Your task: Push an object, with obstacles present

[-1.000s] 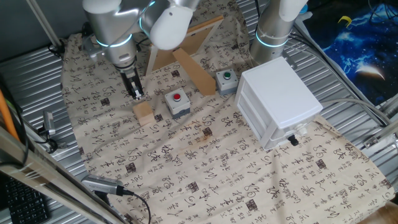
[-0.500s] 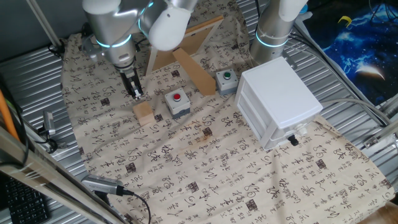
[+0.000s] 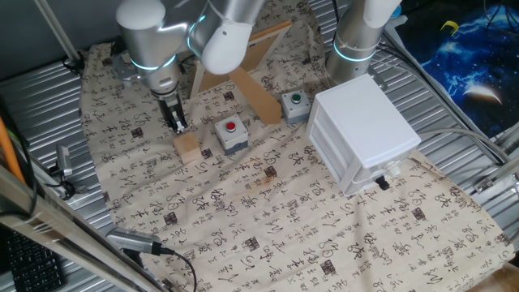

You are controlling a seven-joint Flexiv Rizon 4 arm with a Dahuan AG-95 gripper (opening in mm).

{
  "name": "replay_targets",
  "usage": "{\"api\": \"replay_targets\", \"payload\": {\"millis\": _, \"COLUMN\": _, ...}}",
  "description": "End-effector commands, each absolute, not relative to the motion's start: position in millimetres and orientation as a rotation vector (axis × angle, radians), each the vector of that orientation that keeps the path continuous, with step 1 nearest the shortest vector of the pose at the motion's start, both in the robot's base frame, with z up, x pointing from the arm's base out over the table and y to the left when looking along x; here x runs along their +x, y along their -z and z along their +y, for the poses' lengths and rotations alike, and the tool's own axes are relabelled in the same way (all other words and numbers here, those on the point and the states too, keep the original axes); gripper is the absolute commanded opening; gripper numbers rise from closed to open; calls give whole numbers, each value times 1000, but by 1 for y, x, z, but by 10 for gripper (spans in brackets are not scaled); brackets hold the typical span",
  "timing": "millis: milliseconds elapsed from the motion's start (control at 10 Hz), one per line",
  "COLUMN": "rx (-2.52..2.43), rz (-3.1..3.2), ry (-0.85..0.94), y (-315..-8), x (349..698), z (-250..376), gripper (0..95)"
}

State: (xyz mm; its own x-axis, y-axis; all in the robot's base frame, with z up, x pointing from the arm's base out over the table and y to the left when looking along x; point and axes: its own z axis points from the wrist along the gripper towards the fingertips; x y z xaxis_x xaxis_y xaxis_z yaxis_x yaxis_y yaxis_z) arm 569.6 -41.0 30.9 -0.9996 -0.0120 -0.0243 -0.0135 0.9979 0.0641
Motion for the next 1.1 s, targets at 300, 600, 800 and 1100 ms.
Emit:
{"api": "replay_targets", "payload": {"millis": 300, "rx": 11, "rz": 3101, "ry": -106, "y": -30, "x": 569, "z": -30, "gripper": 0}}
{"api": "replay_targets", "payload": {"millis": 600, "rx": 35, "rz": 3096, "ry": -117, "y": -34, "x": 567, "z": -19, "gripper": 0}}
{"api": "replay_targets", "payload": {"millis": 800, "rx": 52, "rz": 3093, "ry": -124, "y": -37, "x": 566, "z": -12, "gripper": 0}}
{"api": "replay_targets", "payload": {"millis": 1100, "rx": 73, "rz": 3080, "ry": -130, "y": -38, "x": 565, "z": 0, "gripper": 0}}
